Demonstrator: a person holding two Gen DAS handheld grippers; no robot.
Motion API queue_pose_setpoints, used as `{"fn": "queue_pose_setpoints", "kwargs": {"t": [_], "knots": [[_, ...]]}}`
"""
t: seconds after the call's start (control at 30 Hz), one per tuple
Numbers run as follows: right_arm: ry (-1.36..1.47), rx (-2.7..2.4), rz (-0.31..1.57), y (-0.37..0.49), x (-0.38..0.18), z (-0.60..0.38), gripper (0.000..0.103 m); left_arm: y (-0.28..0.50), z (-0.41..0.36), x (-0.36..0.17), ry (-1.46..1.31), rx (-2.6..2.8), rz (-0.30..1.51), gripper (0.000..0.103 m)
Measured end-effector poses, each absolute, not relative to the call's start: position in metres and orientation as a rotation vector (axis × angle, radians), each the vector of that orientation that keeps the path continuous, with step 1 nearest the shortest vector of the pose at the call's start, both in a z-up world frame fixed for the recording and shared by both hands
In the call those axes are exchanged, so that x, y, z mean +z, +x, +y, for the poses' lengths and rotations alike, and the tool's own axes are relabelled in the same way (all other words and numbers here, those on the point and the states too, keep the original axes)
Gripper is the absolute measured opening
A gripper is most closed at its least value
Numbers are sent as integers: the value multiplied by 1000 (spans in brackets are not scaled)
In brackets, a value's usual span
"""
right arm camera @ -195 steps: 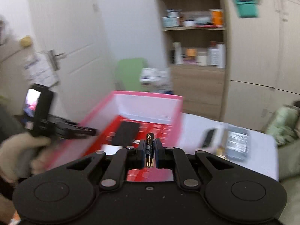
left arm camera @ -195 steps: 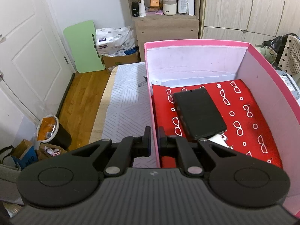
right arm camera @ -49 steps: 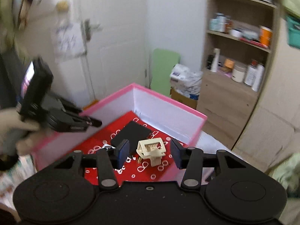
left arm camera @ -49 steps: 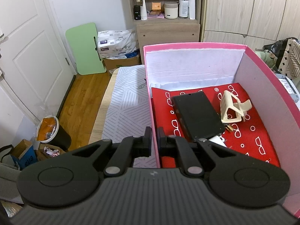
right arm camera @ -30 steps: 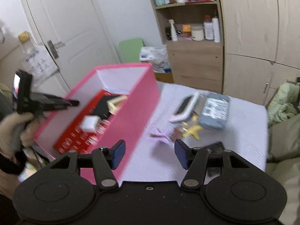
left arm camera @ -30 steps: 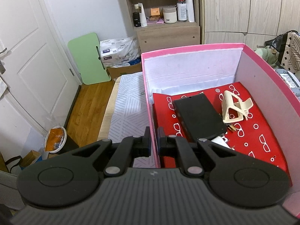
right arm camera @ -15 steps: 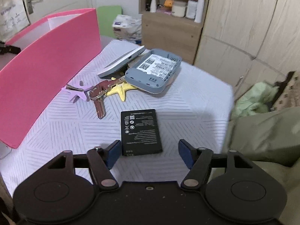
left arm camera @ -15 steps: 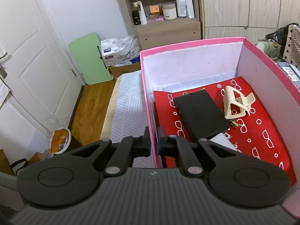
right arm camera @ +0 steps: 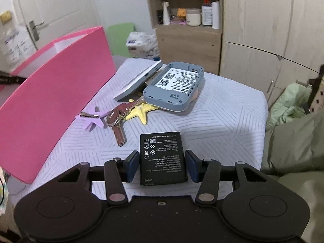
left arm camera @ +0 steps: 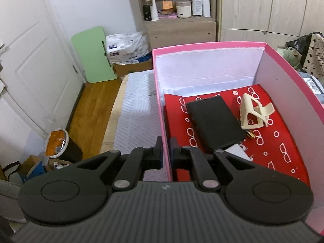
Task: Organize rigid objects
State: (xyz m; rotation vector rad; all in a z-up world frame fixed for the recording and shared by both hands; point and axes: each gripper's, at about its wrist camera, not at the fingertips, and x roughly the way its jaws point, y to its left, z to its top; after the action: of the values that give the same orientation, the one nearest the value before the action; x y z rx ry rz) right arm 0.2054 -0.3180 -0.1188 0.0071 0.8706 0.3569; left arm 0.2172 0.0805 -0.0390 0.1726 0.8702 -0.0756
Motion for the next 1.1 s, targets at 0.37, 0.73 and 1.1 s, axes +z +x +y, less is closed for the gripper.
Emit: {"fn": "queue_pose_setpoints", "kwargs": {"t": [0.37,0.73,1.1], "knots": [[51,390,802,180,-102,-300,54,212,68,-36,258,-43,829,7],[-8,420,803,169,-88,-284,12,214,73,-37,226,-63,840,7],[-57,278,935,182,-118,-275,64,215,76,-37,196,-76,845,7]]}}
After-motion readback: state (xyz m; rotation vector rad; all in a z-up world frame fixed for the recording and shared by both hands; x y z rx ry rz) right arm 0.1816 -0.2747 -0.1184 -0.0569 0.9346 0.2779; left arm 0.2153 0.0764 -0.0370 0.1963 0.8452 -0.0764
